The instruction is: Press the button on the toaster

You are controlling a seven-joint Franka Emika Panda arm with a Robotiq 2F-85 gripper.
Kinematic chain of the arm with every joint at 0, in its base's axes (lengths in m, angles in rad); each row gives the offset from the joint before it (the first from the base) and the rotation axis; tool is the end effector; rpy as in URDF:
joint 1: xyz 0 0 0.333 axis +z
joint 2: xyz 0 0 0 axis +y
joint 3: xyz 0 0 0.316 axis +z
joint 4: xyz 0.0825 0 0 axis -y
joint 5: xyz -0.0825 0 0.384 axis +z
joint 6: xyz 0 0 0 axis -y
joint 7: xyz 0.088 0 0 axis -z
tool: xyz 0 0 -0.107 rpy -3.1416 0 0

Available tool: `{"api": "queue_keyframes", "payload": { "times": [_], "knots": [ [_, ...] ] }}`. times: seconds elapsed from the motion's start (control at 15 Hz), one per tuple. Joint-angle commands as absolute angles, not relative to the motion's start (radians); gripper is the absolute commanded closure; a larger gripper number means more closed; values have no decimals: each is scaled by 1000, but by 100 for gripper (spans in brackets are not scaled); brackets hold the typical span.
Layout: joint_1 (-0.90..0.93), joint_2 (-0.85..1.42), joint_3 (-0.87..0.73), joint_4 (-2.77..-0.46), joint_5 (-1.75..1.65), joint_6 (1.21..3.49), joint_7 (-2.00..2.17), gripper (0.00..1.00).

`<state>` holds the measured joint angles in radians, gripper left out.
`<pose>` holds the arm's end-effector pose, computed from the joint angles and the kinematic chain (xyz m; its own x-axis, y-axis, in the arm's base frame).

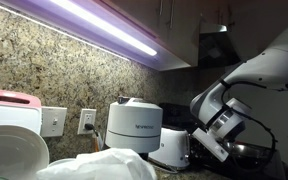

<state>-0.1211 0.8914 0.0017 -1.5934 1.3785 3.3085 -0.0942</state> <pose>0.6517 -0.1817 0.1537 0.0066 -0.9537 0.3007 -0.7975 -0.1864 -0.5738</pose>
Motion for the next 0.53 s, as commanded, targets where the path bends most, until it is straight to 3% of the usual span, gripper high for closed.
{"api": "queue_keyframes", "payload": {
  "times": [0.0,0.47],
  "knots": [
    [-115,891,-7,-1595,1360,3259,-91,100],
    [-84,885,-54,-1635,1332,3203,-58,100]
  ]
}}
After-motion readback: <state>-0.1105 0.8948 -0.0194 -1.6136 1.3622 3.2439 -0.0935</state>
